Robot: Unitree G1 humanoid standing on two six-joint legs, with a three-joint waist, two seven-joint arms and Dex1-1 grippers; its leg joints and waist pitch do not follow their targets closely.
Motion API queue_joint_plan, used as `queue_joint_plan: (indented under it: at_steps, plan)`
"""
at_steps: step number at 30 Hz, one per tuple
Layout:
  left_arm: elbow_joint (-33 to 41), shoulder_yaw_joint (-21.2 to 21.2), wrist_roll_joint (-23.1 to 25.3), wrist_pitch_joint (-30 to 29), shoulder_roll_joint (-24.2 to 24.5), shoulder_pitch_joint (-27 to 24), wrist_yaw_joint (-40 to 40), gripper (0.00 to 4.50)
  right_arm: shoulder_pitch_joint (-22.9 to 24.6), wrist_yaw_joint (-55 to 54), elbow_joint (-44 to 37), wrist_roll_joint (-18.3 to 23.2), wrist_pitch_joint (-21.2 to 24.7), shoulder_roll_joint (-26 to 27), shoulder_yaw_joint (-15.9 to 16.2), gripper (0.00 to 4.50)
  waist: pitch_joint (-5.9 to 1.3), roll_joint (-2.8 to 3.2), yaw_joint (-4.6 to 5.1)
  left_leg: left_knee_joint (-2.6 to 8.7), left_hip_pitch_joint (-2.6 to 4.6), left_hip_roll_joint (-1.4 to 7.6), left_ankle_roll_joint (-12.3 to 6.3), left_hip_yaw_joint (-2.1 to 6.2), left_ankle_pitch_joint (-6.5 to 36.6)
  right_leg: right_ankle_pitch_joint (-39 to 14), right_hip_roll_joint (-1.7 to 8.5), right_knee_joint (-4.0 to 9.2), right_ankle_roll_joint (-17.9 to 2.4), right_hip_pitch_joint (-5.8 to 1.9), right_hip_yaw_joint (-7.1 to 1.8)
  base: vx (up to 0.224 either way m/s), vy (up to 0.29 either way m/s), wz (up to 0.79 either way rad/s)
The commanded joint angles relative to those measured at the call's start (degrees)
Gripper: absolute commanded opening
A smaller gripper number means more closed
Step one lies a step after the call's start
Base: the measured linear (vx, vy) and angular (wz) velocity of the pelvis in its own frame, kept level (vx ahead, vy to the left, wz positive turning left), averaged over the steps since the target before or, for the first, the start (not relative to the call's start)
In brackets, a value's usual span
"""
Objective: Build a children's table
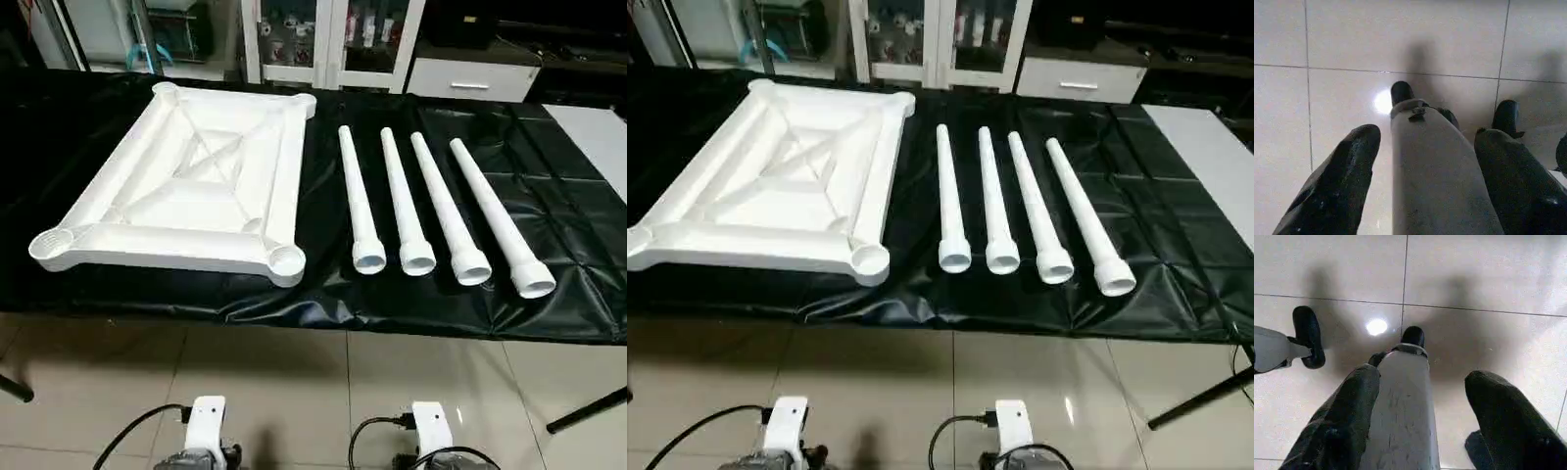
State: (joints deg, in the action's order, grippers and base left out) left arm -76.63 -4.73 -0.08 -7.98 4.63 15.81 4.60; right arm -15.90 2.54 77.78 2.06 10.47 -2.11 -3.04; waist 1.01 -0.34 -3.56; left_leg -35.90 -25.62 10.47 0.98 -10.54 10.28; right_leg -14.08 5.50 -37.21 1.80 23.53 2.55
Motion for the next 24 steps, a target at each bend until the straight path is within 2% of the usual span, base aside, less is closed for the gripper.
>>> queue_joint_plan:
  at_steps: [1,2,3,4,5,6,7,8,9,10,11,12,13,14,15,16,17,18,19,20,21,22,23,24]
  plan:
    - [-0.7,0.2,0.9,-0.7,-0.6,-1.0,-0.1,3.55,0.4,-0.5,0.5,-0.5,-0.6,0.4,-0.8,3.20,-4.12,0.18,-0.53,1.16,1.20,0.50,-18.01,0.81,-32.3,53.4,1.45,1.60,-21.6,0.09,0.95,-0.106,0.006,0.01]
    - [-0.6,0.2,1.0,-0.7,-0.6,-1.0,-0.1,3.55,0.4,-0.5,0.5,-0.6,-0.7,0.5,-0.9,3.20,-4.14,0.54,-0.44,1.69,0.11,0.36,-18.42,0.43,-28.9,47.9,1.42,2.27,-22.7,1.14,1.80,-0.156,0.008,0.01]
    - [-0.6,0.2,1.0,-0.6,-0.6,-1.0,-0.2,3.55,0.5,-0.5,0.5,-0.7,-0.8,0.4,-1.0,3.20,-4.21,0.68,-0.42,2.58,-0.51,0.60,-17.96,0.07,-19.5,36.3,1.93,3.30,-23.7,1.47,2.43,-0.156,0.008,0.01]
    - [-0.5,0.0,0.9,-0.2,-0.7,-0.9,-0.1,3.55,0.7,-0.4,0.5,-0.8,-1.0,0.3,-1.3,3.20,-3.73,0.53,-0.18,2.99,-0.85,0.71,-17.42,-0.08,-10.9,27.1,2.75,4.77,-23.7,1.59,2.27,-0.206,0.011,0.00]
    - [-0.4,-0.1,0.7,0.1,-0.8,-0.8,0.4,3.55,0.8,-0.2,0.5,-0.8,-1.2,0.0,-1.4,3.20,-1.68,0.75,0.24,2.50,2.83,2.19,-5.98,0.07,26.8,-15.5,4.88,9.00,-18.9,4.05,2.44,-0.273,0.046,0.04]
    - [-0.3,-0.3,0.5,0.1,-0.9,-0.7,0.9,3.55,0.8,-0.1,0.5,-0.8,-1.3,-0.1,-1.5,3.20,-0.25,0.70,0.86,-0.18,6.00,1.91,-0.45,0.58,38.1,-31.5,5.90,11.91,-13.3,6.58,3.50,-0.273,0.046,0.04]
    - [-0.2,-0.4,0.3,0.1,-1.1,-0.6,1.9,3.55,0.9,0.0,0.5,-0.9,-1.6,-0.2,-1.5,3.20,0.62,0.32,2.17,-2.53,8.78,1.26,3.11,1.57,43.9,-44.0,6.17,15.09,-6.2,7.62,6.32,-0.289,0.111,-0.17]
    - [0.0,0.1,0.6,0.2,-1.1,-0.5,2.7,3.55,0.9,0.2,0.5,-1.2,-1.9,-0.4,-1.3,3.20,1.93,0.77,5.04,-1.13,6.61,0.51,6.74,2.65,47.9,-52.4,2.45,16.50,3.3,4.88,15.56,-0.007,0.149,-0.53]
    - [0.5,2.3,2.3,1.0,-1.1,-0.5,5.1,3.55,1.0,1.0,0.5,-1.7,-2.9,-1.1,-0.9,3.20,2.97,2.62,0.10,15.84,-11.86,0.20,14.07,-2.26,66.6,-26.6,-1.93,-11.06,-3.1,-12.93,11.50,-0.007,0.149,-0.53]
    - [0.6,2.8,2.8,1.3,-1.1,-0.5,5.5,3.55,1.0,1.2,0.4,-1.8,-3.1,-1.2,-0.8,3.20,1.83,4.92,-0.96,17.78,-9.96,-5.20,22.83,-7.71,68.4,-22.3,-5.24,-7.91,-4.6,-14.06,14.69,0.038,0.160,-0.29]
    - [1.9,5.4,5.0,3.6,-0.7,-1.0,7.1,3.55,0.9,2.4,0.2,-2.9,-4.5,-2.0,0.2,3.20,-1.13,3.19,-5.00,17.08,-11.29,-4.02,27.72,-12.60,45.9,-30.7,-4.75,-8.28,-4.4,-17.64,10.40,-0.119,-0.081,0.52]
    - [3.6,7.0,6.3,6.2,-0.2,-1.7,8.2,3.55,0.7,3.3,-0.1,-4.1,-6.0,-2.5,1.1,3.20,-3.77,-4.41,-0.43,-8.92,10.28,2.91,17.54,-2.60,10.8,-60.7,12.13,4.61,-1.9,3.43,2.08,-0.119,-0.081,0.52]
    - [6.0,8.0,6.8,8.8,0.3,-2.6,9.3,3.55,0.4,4.0,-0.5,-5.1,-7.8,-3.1,2.0,3.20,-2.01,-3.22,-0.65,-7.43,4.90,0.40,7.90,2.50,5.7,-53.2,12.00,10.26,-4.8,-0.39,-0.19,0.219,-0.334,0.47]
    - [8.5,8.9,7.2,11.5,0.9,-3.5,10.3,3.55,0.1,4.7,-0.9,-6.0,-9.6,-3.6,2.9,3.20,-0.77,-2.34,-3.58,-8.72,-6.06,-3.55,2.30,5.73,-2.3,-17.7,8.00,7.14,-11.2,-14.35,-2.15,0.249,-0.067,0.01]
    - [14.6,8.7,6.2,14.5,1.5,-5.9,11.1,3.55,-0.2,5.1,-2.6,-6.5,-12.6,-4.6,3.6,3.20,-0.81,-0.98,-4.37,-4.87,-2.77,-0.38,1.53,6.92,2.6,9.3,6.66,4.63,-10.8,-12.51,-1.40,0.249,-0.067,0.01]
    - [16.7,8.7,6.0,15.4,1.7,-6.8,11.1,3.55,-0.3,5.3,-3.4,-6.4,-13.5,-5.0,3.6,3.20,-1.71,0.12,-3.97,-1.63,1.02,1.75,0.31,6.79,1.5,19.6,3.46,1.80,-10.9,-10.40,0.59,-0.070,0.152,0.35]
    - [30.2,7.5,3.6,19.4,2.5,-12.0,11.2,3.55,1.4,5.0,-14.0,-6.0,-16.4,-7.2,3.5,3.20,-4.81,2.48,-3.24,-0.84,12.24,8.39,-11.52,12.26,-21.5,22.6,-0.15,-5.15,-10.3,-3.37,2.53,-0.132,0.087,0.45]
    - [35.1,7.2,3.1,21.2,2.9,-13.9,11.1,3.55,2.6,4.8,-19.3,-5.9,-16.9,-8.0,3.4,3.20,-3.67,3.70,-0.81,0.13,12.72,12.00,-24.37,14.28,-49.7,7.0,2.79,-5.00,-5.6,-0.81,-0.40,-0.132,0.087,0.45]
    - [39.6,6.9,2.8,22.2,3.2,-15.6,10.9,3.55,4.4,5.7,-25.4,-5.4,-16.6,-8.7,3.2,3.20,-2.72,4.06,-2.00,0.85,10.50,10.05,-26.40,13.83,-55.7,5.6,2.64,-4.26,-2.9,-1.86,-0.64,-0.150,0.082,-0.10]
    - [45.8,6.5,1.2,20.3,3.4,-17.5,12.4,3.55,7.6,7.9,-35.9,-3.5,-15.7,-9.1,2.4,3.20,-0.19,2.48,-2.97,4.28,4.38,6.07,-23.11,8.74,-38.5,6.5,2.29,-0.93,-1.9,-4.57,-0.41,-0.170,0.071,-0.19]
    - [45.8,6.5,1.2,20.3,3.4,-17.5,12.4,3.55,7.6,7.9,-35.9,-3.5,-15.7,-9.1,2.4,3.20,-0.21,2.04,-4.10,3.18,4.12,4.07,-18.71,6.71,-23.2,5.3,2.61,2.24,-3.8,-5.19,-0.84,-0.170,0.071,-0.19]
    - [54.2,6.4,0.0,17.6,4.0,-20.3,13.6,3.55,12.0,9.3,-49.5,-2.4,-14.0,-9.6,1.9,3.20,0.24,1.23,-4.39,3.20,5.08,2.67,-8.38,4.26,2.3,-4.2,5.23,5.59,-7.5,-5.15,-2.22,-0.151,0.032,0.04]
    - [58.2,6.4,-0.6,16.5,4.2,-21.7,14.2,3.55,13.8,9.7,-55.6,-1.7,-13.0,-9.7,1.7,3.20,0.14,1.02,-5.28,5.33,5.27,3.23,-1.42,3.25,13.8,-12.6,4.80,6.69,-6.7,-6.51,-2.18,-0.081,0.005,0.05]
    - [61.8,6.4,-1.4,15.4,4.3,-22.9,15.0,3.55,15.3,10.0,-60.8,-1.1,-11.8,-9.8,1.5,3.20,0.28,0.89,-4.80,6.84,5.82,3.34,0.66,2.65,16.5,-13.9,3.45,6.86,-5.7,-6.36,-1.87,-0.081,0.005,0.05]
